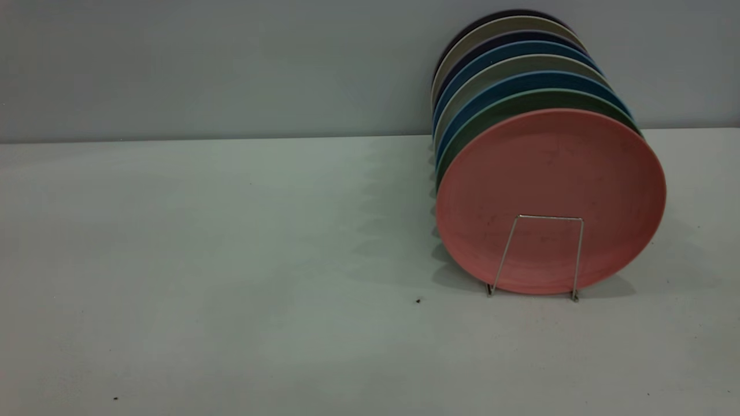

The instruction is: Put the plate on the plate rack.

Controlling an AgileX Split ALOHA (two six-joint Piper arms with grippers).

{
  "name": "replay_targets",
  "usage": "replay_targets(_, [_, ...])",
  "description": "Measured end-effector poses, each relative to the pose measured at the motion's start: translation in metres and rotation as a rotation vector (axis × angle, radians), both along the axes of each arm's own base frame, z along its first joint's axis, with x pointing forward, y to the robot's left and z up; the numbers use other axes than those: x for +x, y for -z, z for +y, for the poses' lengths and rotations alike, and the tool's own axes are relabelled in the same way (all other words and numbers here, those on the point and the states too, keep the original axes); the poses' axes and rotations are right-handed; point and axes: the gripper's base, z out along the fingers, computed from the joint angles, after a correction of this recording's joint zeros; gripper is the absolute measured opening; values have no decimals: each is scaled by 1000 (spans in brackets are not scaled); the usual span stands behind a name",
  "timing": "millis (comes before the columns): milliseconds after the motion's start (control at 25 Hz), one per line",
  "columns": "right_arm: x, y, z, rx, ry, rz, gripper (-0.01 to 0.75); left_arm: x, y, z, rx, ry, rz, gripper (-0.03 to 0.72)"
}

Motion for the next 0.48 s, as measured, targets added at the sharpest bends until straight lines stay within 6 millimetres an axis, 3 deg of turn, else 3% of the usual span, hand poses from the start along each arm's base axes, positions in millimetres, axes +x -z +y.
replay_targets(360, [-63,-3,-27,32,56,-35,294,-75,-15,9,-36,5,-196,452])
replay_targets(480, [-76,5,-36,37,95,-61,295,-94,-14,11,-54,-2,-258,452])
